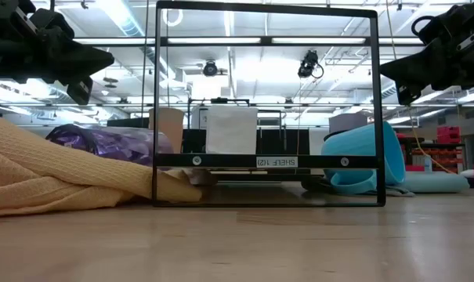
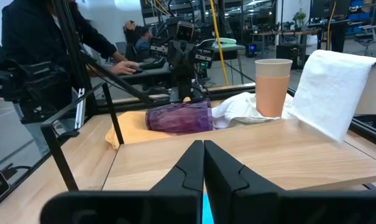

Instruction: Stack small to large cups/mugs on shelf

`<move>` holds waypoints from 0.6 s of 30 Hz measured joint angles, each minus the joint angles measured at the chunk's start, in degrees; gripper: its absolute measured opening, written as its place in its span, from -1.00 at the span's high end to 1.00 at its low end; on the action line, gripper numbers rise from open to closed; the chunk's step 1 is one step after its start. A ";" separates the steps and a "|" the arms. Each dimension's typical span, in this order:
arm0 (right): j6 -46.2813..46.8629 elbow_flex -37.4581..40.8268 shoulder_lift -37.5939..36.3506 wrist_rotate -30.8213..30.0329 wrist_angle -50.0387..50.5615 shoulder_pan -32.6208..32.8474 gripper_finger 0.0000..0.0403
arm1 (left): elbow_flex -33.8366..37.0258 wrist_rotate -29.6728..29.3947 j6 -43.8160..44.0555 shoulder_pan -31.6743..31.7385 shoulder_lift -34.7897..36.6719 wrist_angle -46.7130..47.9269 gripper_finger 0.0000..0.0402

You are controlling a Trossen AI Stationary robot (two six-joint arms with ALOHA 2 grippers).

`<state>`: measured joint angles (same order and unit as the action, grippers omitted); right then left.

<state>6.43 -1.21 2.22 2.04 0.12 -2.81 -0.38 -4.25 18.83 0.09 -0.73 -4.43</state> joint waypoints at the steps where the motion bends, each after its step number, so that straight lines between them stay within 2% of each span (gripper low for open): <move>1: -0.02 0.00 -0.02 0.00 0.00 -0.02 0.92 | 0.00 -0.01 -0.01 0.01 0.00 0.00 0.83; 9: -0.01 -0.01 -0.01 0.00 0.01 -0.01 0.92 | -0.01 -0.02 -0.02 -0.01 0.00 0.00 0.88; 18: 0.00 -0.01 -0.01 0.00 0.00 -0.02 0.92 | 0.02 -0.01 0.00 0.00 0.00 0.00 0.82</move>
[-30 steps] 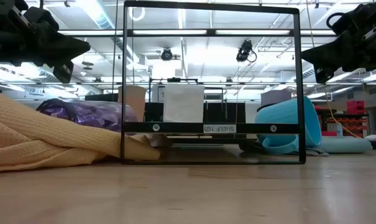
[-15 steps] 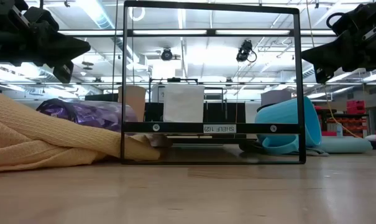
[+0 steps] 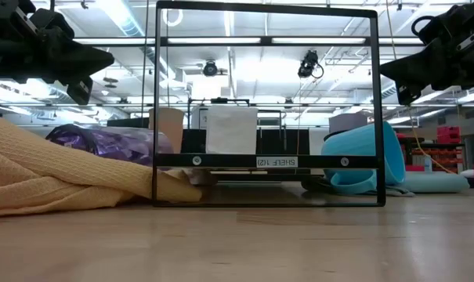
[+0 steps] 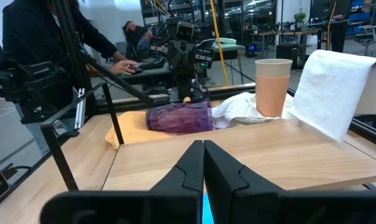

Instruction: Stack small to large cups/mugs on shelf

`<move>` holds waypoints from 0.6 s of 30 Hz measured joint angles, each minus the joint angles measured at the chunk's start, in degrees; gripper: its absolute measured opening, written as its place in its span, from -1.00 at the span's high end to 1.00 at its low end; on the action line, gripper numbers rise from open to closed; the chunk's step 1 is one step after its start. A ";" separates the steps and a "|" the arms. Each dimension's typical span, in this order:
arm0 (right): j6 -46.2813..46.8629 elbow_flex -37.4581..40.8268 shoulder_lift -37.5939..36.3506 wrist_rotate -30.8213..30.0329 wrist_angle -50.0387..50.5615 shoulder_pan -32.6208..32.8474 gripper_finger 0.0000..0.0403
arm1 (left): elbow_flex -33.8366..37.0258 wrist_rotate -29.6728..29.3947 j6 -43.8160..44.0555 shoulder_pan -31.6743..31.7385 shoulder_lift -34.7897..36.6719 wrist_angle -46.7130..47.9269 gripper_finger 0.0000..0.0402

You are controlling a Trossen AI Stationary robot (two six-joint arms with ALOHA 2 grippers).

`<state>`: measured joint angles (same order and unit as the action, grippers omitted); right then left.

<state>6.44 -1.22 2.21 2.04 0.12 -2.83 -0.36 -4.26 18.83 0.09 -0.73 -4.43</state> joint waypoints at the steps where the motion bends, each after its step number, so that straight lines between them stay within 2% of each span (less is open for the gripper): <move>1: 0.00 0.01 0.01 0.00 0.02 0.02 0.92 | -0.01 0.01 0.00 0.01 0.00 0.00 0.82; 11: -0.01 -0.01 -0.02 0.00 0.01 0.01 0.92 | -0.02 0.01 0.02 -0.01 0.00 0.00 0.88; 18: -0.02 -0.01 -0.01 0.00 0.01 0.01 0.92 | -0.02 -0.01 -0.01 -0.01 0.00 0.00 0.84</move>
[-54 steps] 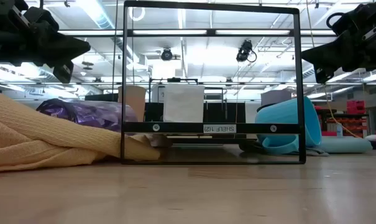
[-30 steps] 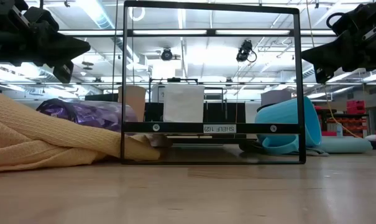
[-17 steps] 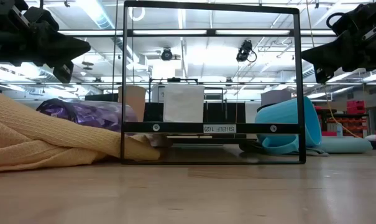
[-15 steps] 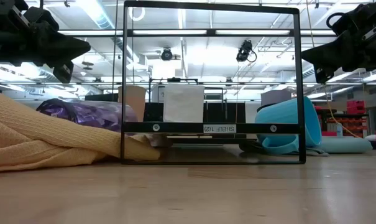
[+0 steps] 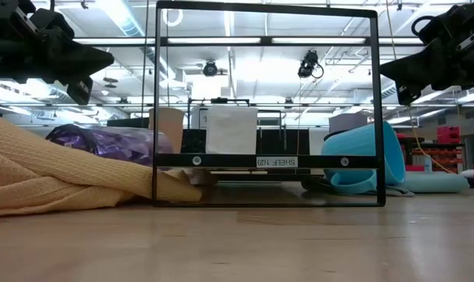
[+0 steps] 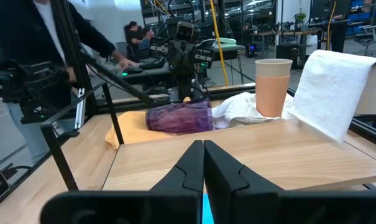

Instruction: Stack small to large cups/mugs on shelf

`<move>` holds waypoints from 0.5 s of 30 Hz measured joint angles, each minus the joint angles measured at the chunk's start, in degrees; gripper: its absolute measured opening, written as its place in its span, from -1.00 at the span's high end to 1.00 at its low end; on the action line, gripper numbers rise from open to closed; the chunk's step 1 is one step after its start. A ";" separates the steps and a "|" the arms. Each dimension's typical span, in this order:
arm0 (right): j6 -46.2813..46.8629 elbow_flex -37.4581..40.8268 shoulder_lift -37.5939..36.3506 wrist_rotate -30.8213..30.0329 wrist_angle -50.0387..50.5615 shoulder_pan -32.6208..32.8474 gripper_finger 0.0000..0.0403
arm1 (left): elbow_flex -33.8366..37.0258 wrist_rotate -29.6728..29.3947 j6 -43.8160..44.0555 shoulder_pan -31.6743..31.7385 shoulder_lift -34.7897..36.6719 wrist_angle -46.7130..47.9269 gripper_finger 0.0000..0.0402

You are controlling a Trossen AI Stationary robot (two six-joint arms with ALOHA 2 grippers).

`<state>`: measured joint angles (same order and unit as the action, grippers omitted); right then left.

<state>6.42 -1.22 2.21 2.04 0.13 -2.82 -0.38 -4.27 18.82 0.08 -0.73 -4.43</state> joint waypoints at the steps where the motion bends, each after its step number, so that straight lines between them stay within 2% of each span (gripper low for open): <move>1: 0.02 -0.01 0.01 0.00 0.00 0.01 0.92 | 0.00 0.00 0.01 0.00 0.00 0.00 0.83; 15: -0.01 -0.01 -0.01 0.00 -0.01 0.01 0.92 | 0.01 0.00 0.01 0.02 0.00 0.00 0.88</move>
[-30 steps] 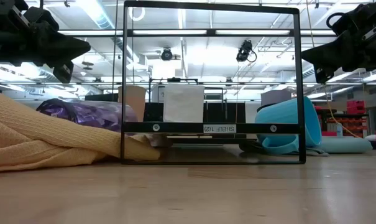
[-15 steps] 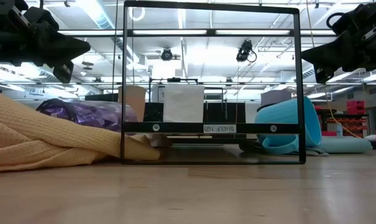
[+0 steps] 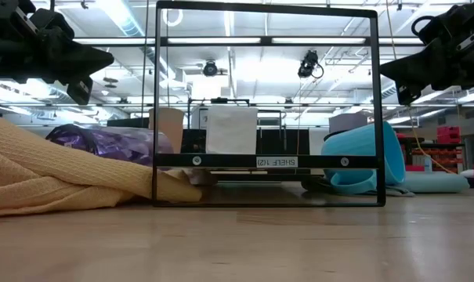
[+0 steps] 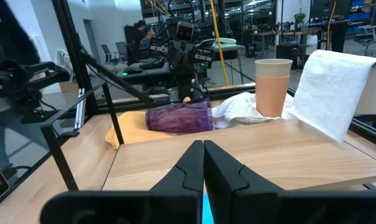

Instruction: Stack small to large cups/mugs on shelf

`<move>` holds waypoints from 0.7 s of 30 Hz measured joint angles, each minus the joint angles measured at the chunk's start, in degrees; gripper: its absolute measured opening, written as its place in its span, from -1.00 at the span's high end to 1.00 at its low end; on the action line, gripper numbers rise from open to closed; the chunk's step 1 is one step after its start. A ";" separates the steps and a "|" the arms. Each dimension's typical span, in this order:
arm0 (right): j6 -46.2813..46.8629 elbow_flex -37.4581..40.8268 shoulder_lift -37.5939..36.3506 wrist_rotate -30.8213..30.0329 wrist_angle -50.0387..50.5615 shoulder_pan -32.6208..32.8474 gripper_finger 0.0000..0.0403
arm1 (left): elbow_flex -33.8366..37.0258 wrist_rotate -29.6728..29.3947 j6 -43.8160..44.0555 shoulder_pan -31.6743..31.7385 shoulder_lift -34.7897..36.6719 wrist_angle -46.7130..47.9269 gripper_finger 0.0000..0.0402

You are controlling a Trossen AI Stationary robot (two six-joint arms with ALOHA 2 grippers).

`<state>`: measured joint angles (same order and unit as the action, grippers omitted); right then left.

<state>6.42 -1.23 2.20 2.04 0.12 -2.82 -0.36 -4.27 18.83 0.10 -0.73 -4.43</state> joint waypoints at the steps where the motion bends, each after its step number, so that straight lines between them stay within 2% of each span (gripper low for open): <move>1: 0.01 0.02 0.01 0.00 0.02 -0.01 0.92 | 0.00 0.01 -0.02 0.00 0.00 0.00 0.88; 10: 0.02 0.02 0.02 0.00 0.01 -0.01 0.92 | 0.00 0.02 -0.01 0.00 0.00 0.00 0.82; 21: 0.02 0.01 0.02 0.00 0.01 -0.01 0.92 | -0.02 0.02 -0.02 -0.01 0.00 0.00 0.88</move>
<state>6.44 -1.22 2.22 2.04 0.13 -2.83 -0.38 -4.25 18.81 0.09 -0.73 -4.43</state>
